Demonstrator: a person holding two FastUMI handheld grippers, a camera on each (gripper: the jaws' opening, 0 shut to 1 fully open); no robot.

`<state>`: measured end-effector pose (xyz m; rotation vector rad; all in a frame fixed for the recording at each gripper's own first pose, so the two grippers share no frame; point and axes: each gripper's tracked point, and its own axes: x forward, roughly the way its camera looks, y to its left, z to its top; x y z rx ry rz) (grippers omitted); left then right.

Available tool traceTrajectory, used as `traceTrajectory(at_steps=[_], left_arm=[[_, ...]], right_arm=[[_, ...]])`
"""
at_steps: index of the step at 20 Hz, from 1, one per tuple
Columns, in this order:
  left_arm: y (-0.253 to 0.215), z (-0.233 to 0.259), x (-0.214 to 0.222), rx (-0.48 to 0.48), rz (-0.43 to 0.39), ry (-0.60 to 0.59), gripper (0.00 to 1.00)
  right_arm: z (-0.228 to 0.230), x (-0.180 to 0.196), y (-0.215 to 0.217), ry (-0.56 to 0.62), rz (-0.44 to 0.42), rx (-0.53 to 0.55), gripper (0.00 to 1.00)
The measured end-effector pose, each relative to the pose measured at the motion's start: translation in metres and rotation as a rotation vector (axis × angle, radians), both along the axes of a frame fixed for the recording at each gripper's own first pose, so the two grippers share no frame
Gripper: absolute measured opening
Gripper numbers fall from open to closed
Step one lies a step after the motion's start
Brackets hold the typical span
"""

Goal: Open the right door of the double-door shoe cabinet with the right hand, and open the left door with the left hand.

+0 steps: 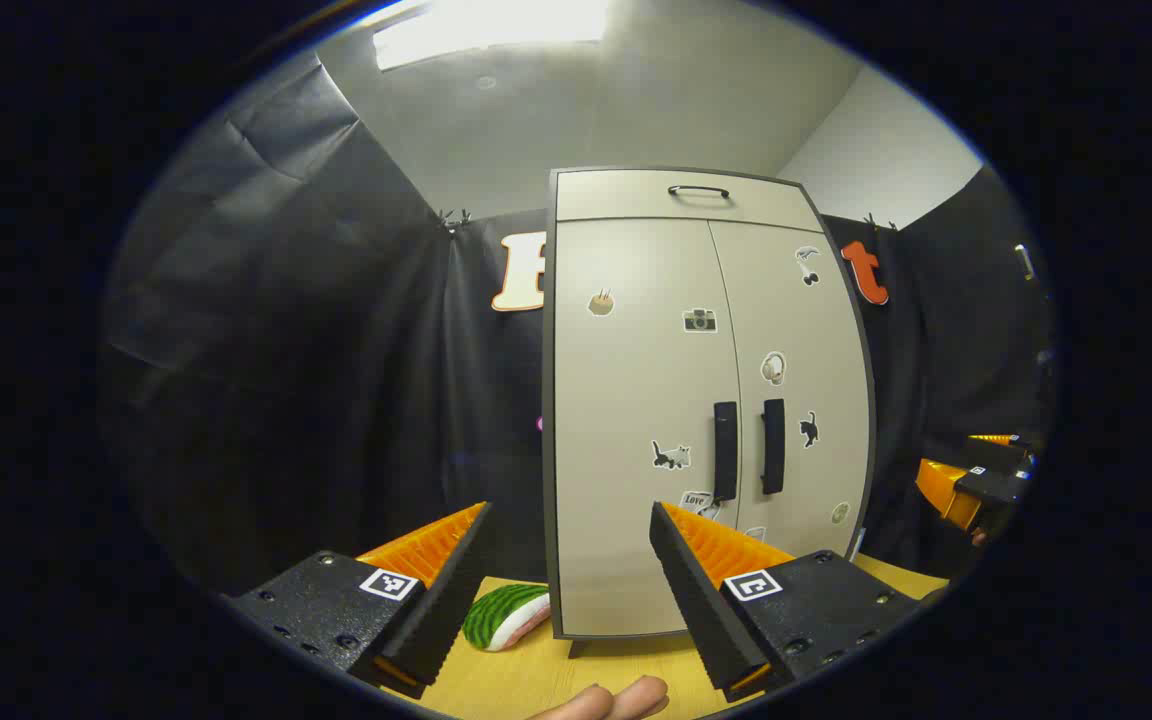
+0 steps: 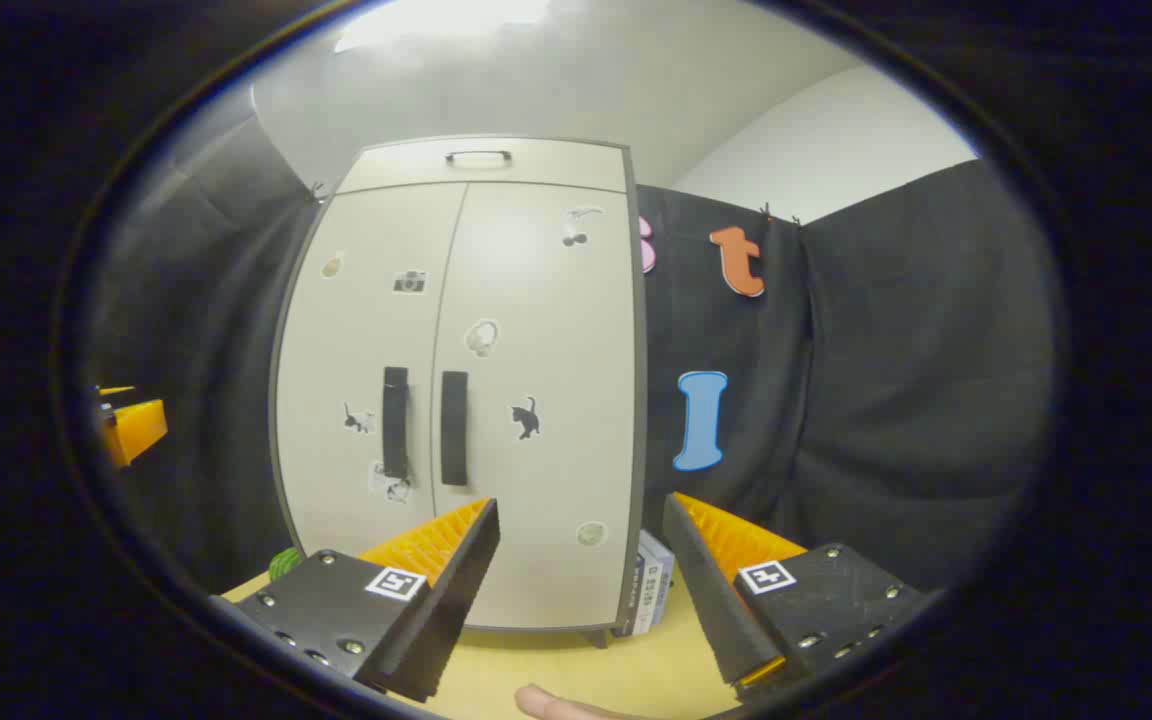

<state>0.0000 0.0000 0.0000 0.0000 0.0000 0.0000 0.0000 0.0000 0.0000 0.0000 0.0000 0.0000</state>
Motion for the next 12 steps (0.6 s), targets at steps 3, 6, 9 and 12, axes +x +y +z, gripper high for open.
traceTrajectory(at_steps=[3, 6, 9, 12], left_arm=[[-0.004, -0.001, 0.001, 0.008, 0.000, 0.022, 0.95], [-0.012, 0.004, 0.001, -0.001, -0.007, 0.012, 0.96], [-0.021, 0.007, 0.000, -0.012, -0.018, 0.004, 0.95], [-0.027, 0.012, -0.001, -0.012, -0.023, -0.015, 0.92]], right_arm=[[0.015, -0.015, 0.004, -0.030, 0.006, -0.018, 1.00], [0.029, -0.026, -0.004, -0.043, -0.002, -0.006, 0.94], [0.033, -0.028, -0.010, -0.046, -0.002, -0.011, 0.98], [0.027, -0.025, -0.014, -0.027, 0.019, 0.022, 0.98]])
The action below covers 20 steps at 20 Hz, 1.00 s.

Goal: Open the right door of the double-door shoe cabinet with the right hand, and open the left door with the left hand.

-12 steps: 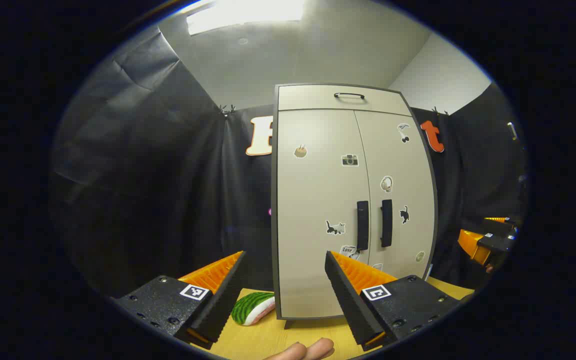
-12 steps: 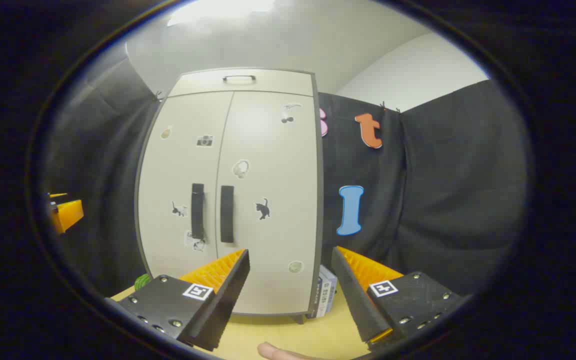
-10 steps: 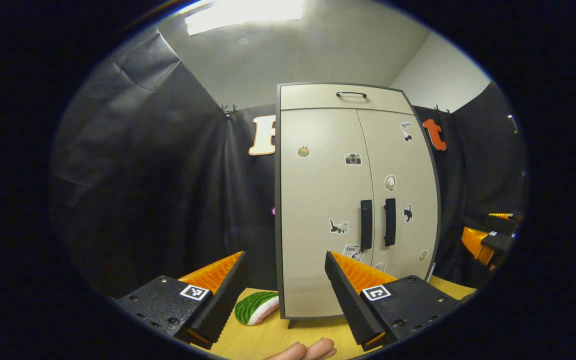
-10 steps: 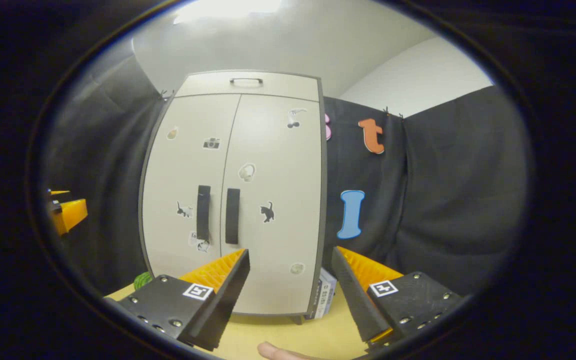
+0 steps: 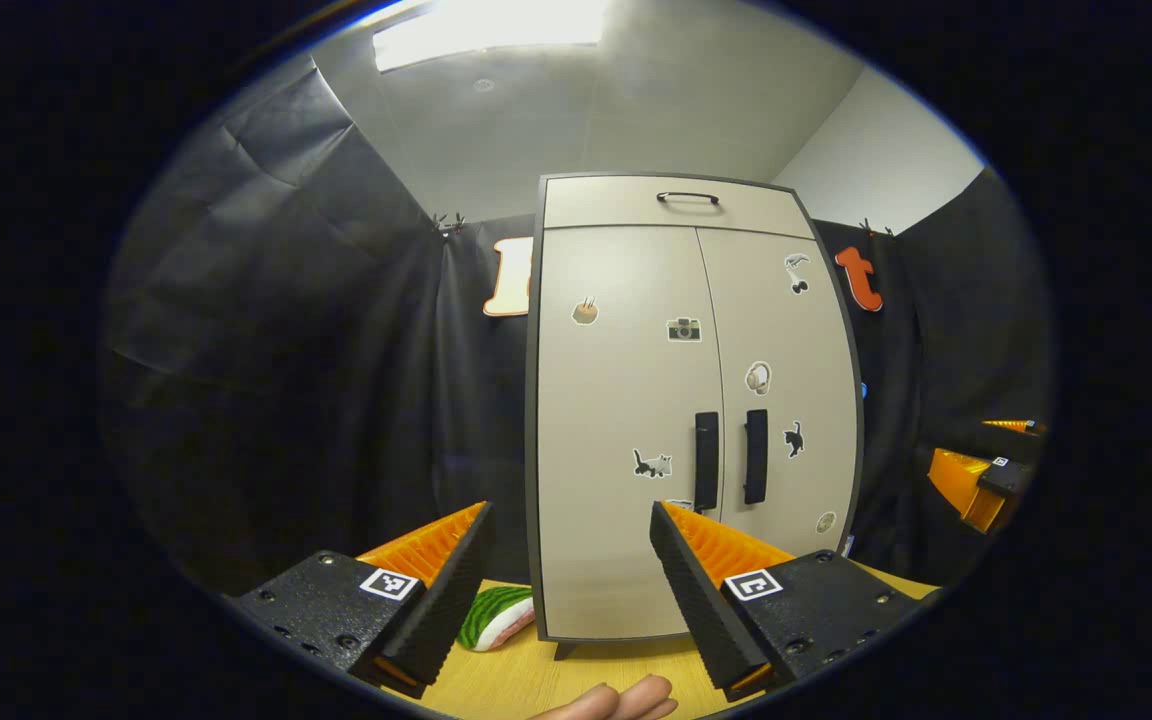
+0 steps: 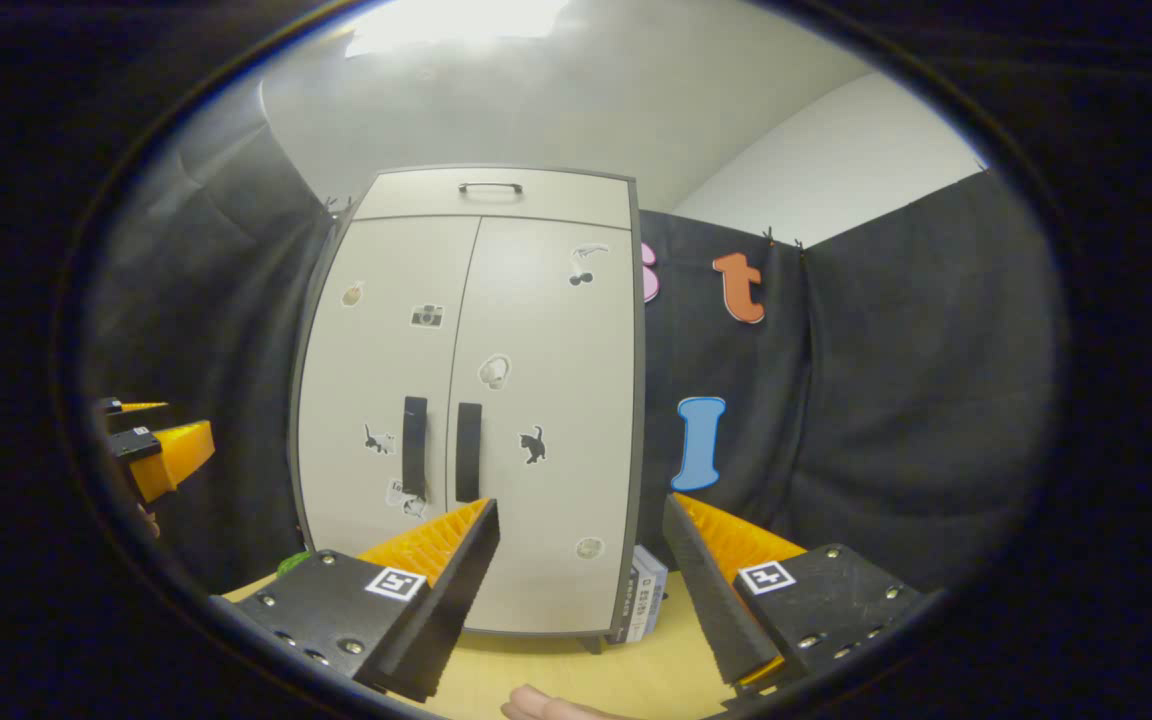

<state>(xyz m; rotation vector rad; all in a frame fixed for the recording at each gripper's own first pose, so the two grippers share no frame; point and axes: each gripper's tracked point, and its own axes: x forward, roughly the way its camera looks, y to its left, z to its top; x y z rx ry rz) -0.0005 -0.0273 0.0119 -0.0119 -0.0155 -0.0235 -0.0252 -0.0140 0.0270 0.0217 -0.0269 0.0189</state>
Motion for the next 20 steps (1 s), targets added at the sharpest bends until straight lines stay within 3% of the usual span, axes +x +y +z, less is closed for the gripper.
traceTrajectory(at_steps=[3, 7, 12, 13, 17, 18, 20], left_arm=[[-0.007, -0.002, 0.004, -0.011, -0.008, 0.003, 0.96], [-0.012, -0.004, 0.006, -0.023, -0.010, 0.003, 0.92], [-0.020, -0.013, 0.013, -0.027, -0.029, 0.028, 0.96], [-0.020, -0.014, 0.014, -0.026, -0.029, 0.034, 0.92], [-0.018, -0.020, 0.012, -0.035, -0.030, 0.049, 0.96], [-0.016, -0.021, 0.011, -0.036, -0.031, 0.051, 0.96], [-0.012, -0.022, 0.009, -0.032, -0.028, 0.050, 0.96]], right_arm=[[-0.006, 0.007, -0.007, 0.013, -0.001, 0.017, 0.98], [-0.010, 0.012, -0.002, 0.021, 0.022, 0.017, 0.98], [-0.013, 0.023, 0.011, 0.030, 0.045, 0.011, 0.98], [-0.014, 0.027, 0.015, 0.037, 0.056, 0.011, 0.98], [-0.012, 0.063, 0.030, 0.057, 0.091, -0.016, 0.98], [-0.010, 0.073, 0.032, 0.049, 0.095, -0.007, 0.94], [-0.007, 0.093, 0.042, 0.048, 0.104, 0.021, 0.98]])
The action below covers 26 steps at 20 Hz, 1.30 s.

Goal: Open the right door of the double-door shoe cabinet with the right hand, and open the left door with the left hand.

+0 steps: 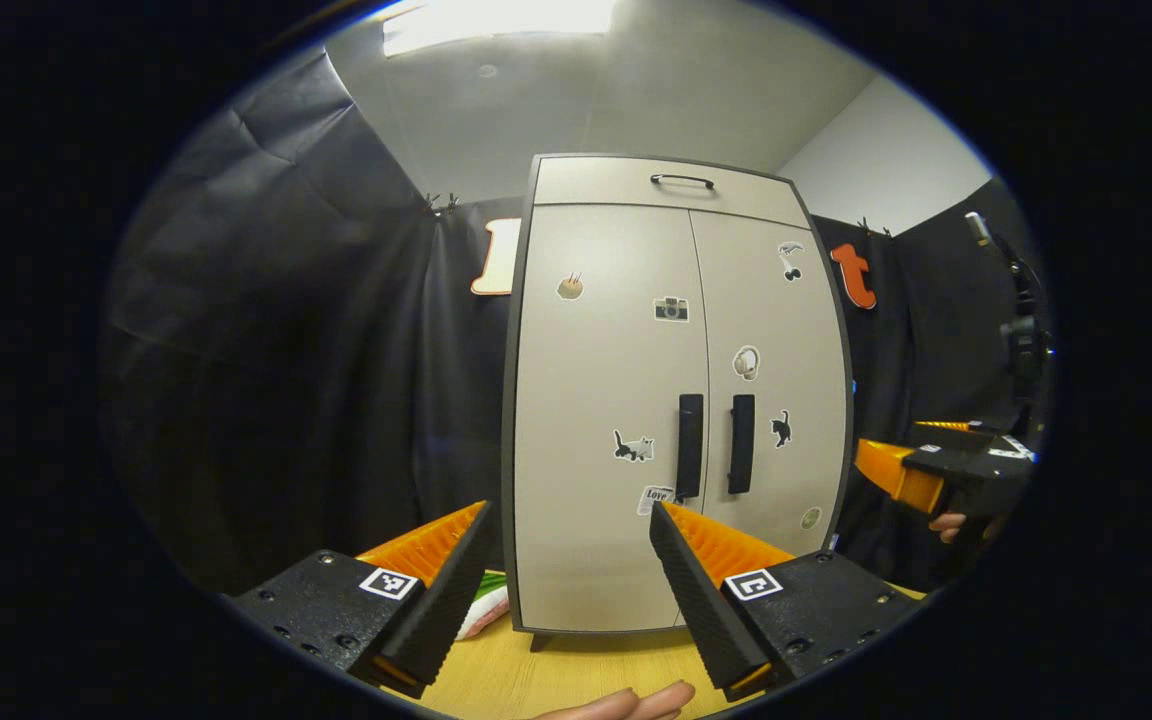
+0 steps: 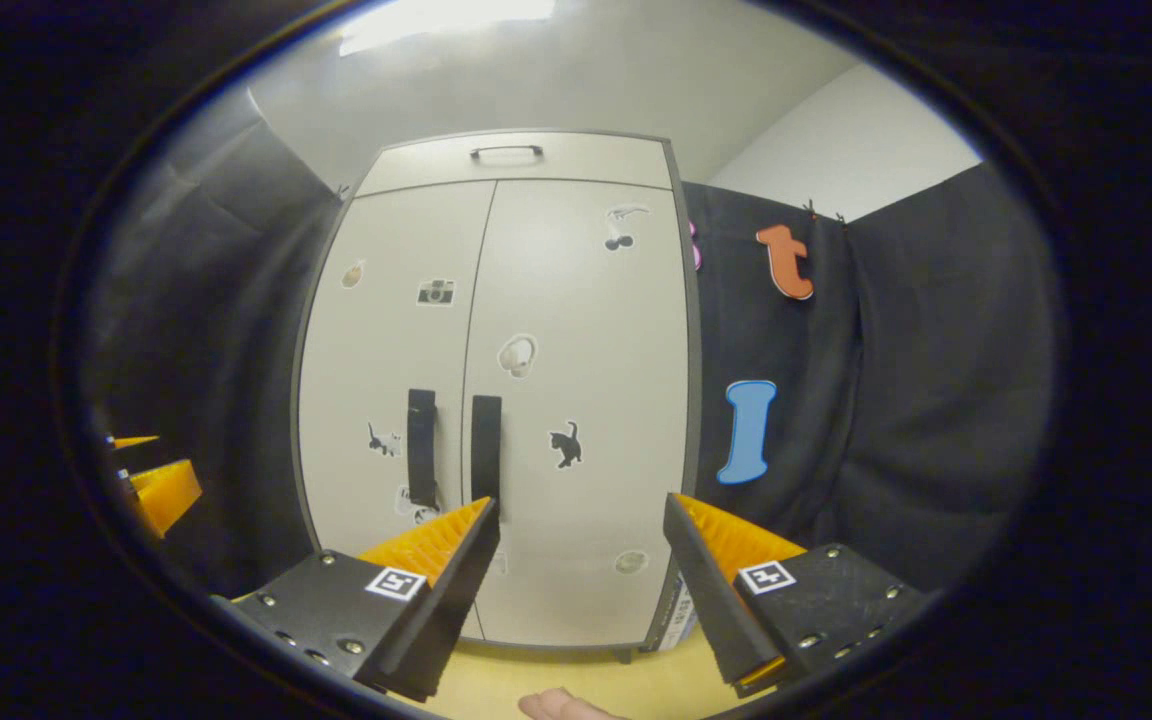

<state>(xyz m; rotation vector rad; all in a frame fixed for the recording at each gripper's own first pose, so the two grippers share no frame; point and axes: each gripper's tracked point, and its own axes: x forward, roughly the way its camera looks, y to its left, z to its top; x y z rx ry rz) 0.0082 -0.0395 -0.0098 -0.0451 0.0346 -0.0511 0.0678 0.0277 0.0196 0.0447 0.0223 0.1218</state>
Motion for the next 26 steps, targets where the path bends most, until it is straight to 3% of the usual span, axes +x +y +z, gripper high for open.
traceTrajectory(at_steps=[3, 5, 8, 9, 10, 19, 20, 23, 24, 25, 26], left_arm=[[0.002, -0.002, -0.004, 0.005, -0.008, -0.002, 0.96], [0.002, -0.006, -0.008, 0.012, -0.021, 0.001, 0.96], [0.002, -0.017, -0.015, 0.019, -0.036, 0.019, 0.96], [0.002, -0.020, -0.017, 0.016, -0.039, 0.022, 0.96], [0.002, -0.021, -0.018, 0.014, -0.041, 0.023, 0.96], [0.030, -0.034, -0.029, 0.025, -0.036, 0.020, 0.96], [0.033, -0.035, -0.029, 0.020, -0.034, 0.022, 0.96], [0.038, -0.037, -0.031, 0.013, -0.036, 0.019, 0.96], [0.038, -0.038, -0.031, 0.012, -0.038, 0.020, 0.96], [0.038, -0.040, -0.030, 0.010, -0.041, 0.020, 0.96], [0.037, -0.041, -0.030, 0.007, -0.044, 0.022, 0.96]], right_arm=[[0.002, 0.025, 0.020, -0.003, 0.011, 0.034, 0.98], [0.006, 0.041, 0.035, -0.036, 0.013, -0.006, 0.94], [0.004, 0.063, 0.057, -0.058, 0.010, -0.086, 0.98], [0.001, 0.070, 0.065, -0.053, 0.007, -0.096, 0.94], [-0.003, 0.077, 0.076, -0.045, 0.013, -0.095, 0.98], [-0.019, 0.131, 0.107, 0.015, -0.021, -0.050, 0.97], [-0.023, 0.137, 0.106, 0.024, -0.032, -0.061, 0.86], [-0.022, 0.153, 0.119, -0.002, 0.003, -0.021, 0.79], [-0.021, 0.153, 0.120, 0.002, 0.023, -0.004, 0.66], [-0.026, 0.160, 0.122, 0.017, 0.024, 0.025, 0.47], [-0.020, 0.152, 0.120, 0.020, 0.029, 0.043, 0.41]])
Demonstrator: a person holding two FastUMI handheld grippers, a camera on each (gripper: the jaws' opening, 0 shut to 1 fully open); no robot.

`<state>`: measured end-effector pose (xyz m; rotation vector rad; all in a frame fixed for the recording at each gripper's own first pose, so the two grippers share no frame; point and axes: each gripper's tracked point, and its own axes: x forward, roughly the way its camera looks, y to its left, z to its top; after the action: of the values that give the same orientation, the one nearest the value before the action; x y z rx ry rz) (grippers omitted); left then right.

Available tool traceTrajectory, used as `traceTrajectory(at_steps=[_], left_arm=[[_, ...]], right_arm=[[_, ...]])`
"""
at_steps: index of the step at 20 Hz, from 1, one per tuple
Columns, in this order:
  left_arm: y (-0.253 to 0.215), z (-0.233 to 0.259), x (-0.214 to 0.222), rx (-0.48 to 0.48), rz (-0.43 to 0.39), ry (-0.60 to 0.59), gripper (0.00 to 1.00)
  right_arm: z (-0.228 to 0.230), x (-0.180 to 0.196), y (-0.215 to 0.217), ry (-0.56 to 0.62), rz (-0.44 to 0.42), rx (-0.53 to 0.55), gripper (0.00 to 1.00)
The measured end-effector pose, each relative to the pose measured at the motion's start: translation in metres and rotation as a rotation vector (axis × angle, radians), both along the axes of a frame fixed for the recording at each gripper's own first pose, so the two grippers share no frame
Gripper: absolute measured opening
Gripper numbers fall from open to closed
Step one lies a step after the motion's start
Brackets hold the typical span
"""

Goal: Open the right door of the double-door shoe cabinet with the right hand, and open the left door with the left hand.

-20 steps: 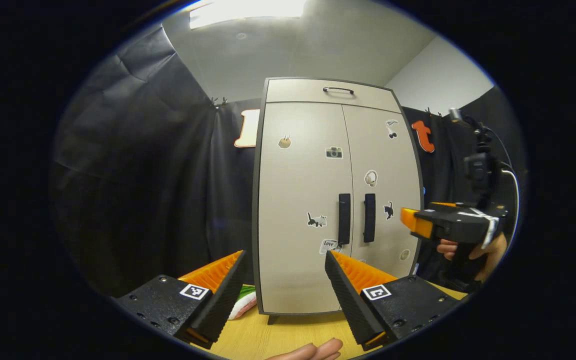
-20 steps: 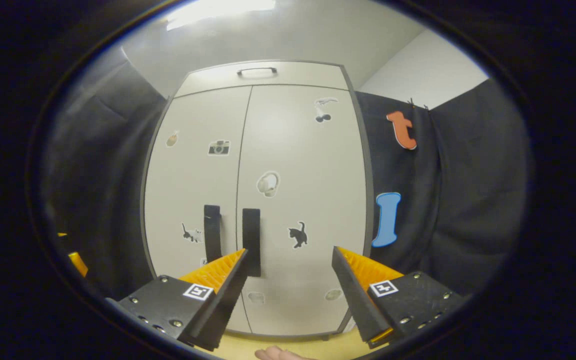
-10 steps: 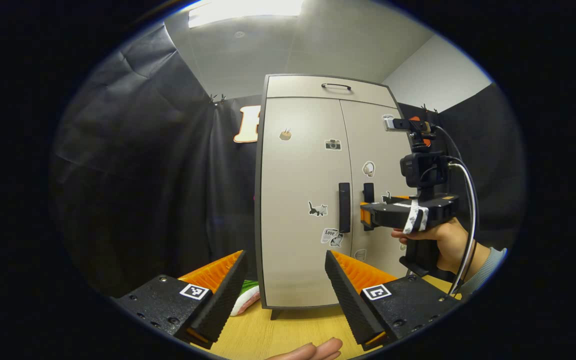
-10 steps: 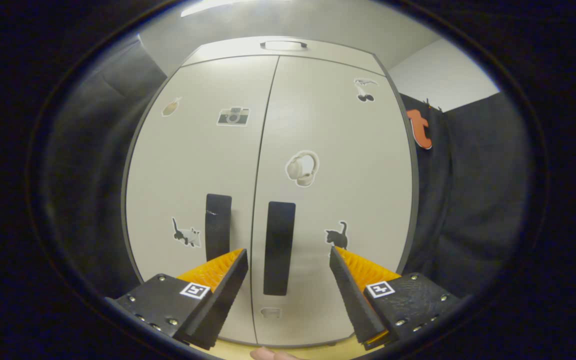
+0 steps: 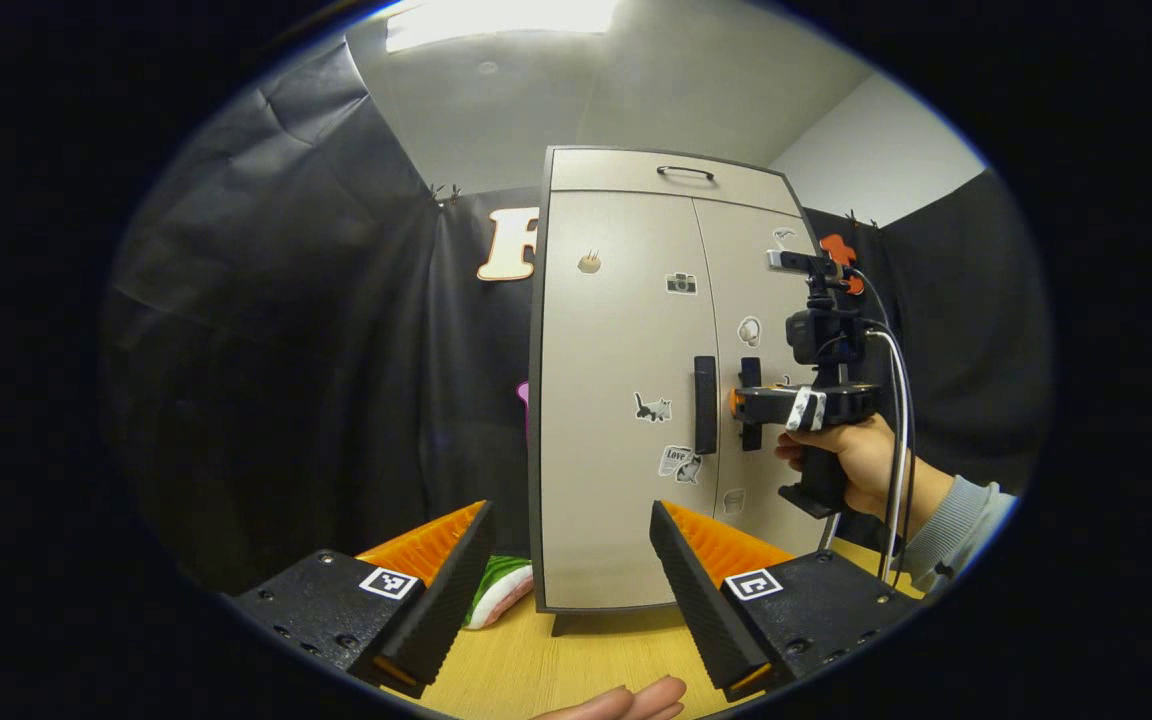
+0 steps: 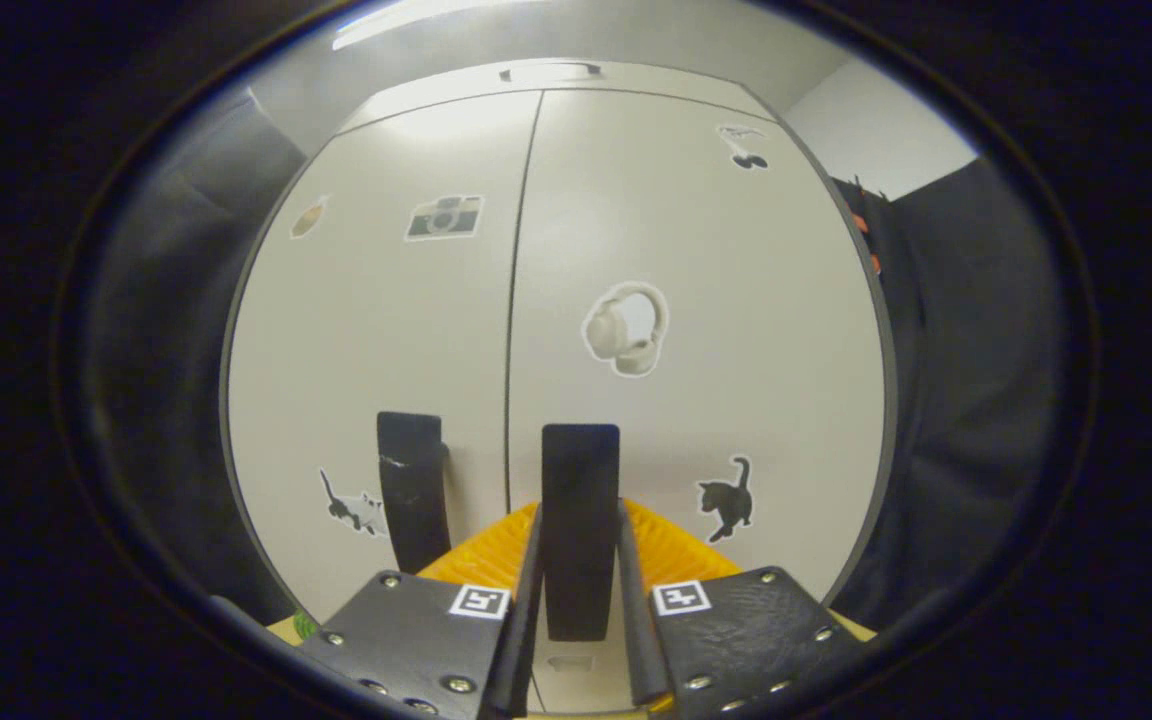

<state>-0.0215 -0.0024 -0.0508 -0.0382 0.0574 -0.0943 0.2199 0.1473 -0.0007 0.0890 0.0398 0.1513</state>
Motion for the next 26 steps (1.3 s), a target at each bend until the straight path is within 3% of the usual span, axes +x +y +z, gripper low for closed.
traceTrajectory(at_steps=[3, 5, 7, 10, 13, 17, 18, 26], left_arm=[[0.002, -0.006, 0.003, -0.005, 0.002, 0.012, 0.96], [0.005, -0.005, 0.005, -0.008, 0.012, 0.006, 0.96], [0.011, -0.002, 0.008, -0.006, 0.035, -0.004, 0.95], [0.015, -0.001, 0.009, -0.006, 0.053, -0.003, 0.92], [0.017, 0.000, 0.009, 0.016, 0.053, 0.000, 0.96], [0.021, 0.006, 0.005, 0.026, 0.062, -0.015, 0.92], [0.021, 0.009, 0.004, 0.024, 0.066, -0.020, 0.96], [0.014, 0.011, -0.001, 0.002, 0.069, -0.012, 0.96]], right_arm=[[-0.003, 0.005, 0.002, 0.028, 0.003, -0.007, 0.34], [-0.002, 0.003, 0.003, 0.030, 0.003, -0.028, 0.36], [-0.003, 0.003, 0.002, 0.048, 0.011, -0.047, 0.23], [-0.005, 0.002, 0.004, 0.097, 0.038, -0.045, 0.22], [-0.004, -0.002, 0.003, 0.120, 0.060, -0.044, 0.22], [-0.001, -0.011, 0.000, 0.122, 0.117, -0.032, 0.22], [0.000, -0.014, 0.000, 0.125, 0.137, -0.027, 0.22], [0.006, -0.040, -0.018, 0.140, 0.252, -0.043, 0.22]])
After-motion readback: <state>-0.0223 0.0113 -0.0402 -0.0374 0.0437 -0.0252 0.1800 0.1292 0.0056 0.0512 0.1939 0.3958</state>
